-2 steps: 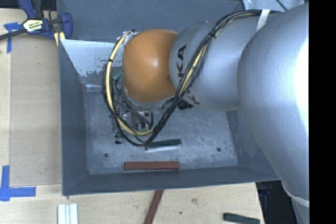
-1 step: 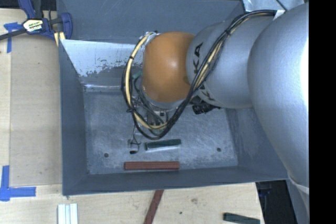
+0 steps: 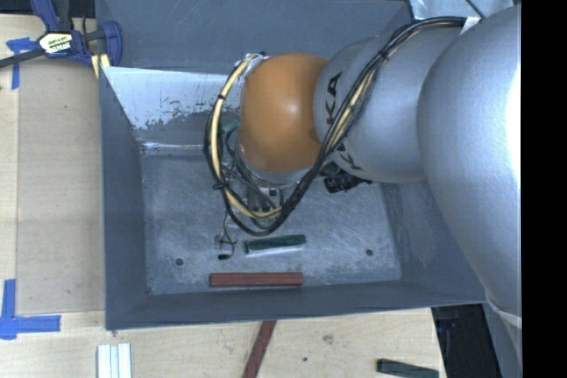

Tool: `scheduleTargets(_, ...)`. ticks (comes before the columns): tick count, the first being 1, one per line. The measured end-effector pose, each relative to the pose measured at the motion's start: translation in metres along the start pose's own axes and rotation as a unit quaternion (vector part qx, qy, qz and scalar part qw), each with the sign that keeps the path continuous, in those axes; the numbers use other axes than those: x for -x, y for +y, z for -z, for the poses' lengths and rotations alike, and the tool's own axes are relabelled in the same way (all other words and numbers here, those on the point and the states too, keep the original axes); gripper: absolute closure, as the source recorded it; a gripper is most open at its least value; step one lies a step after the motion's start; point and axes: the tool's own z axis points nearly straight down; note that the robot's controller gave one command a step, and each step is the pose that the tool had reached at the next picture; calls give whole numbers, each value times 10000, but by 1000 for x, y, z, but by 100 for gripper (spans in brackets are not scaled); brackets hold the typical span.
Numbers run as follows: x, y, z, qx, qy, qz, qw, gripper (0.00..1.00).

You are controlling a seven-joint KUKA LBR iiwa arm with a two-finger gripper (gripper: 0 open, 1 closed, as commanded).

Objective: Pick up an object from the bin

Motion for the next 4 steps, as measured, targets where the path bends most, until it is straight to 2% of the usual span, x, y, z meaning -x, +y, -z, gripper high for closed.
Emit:
scheduleTargets(1, -4, -26, -25, 15, -44, 863, 9963, 0)
scheduleTargets(2, -24, -51, -44, -10, 6, 1333, 9911, 0)
scheduleTargets(3, -23, -58, -42, 2, -10, 178, 9998, 0)
scheduleTargets(4, -22, -164, -51, -1, 5, 2312, 9729, 100)
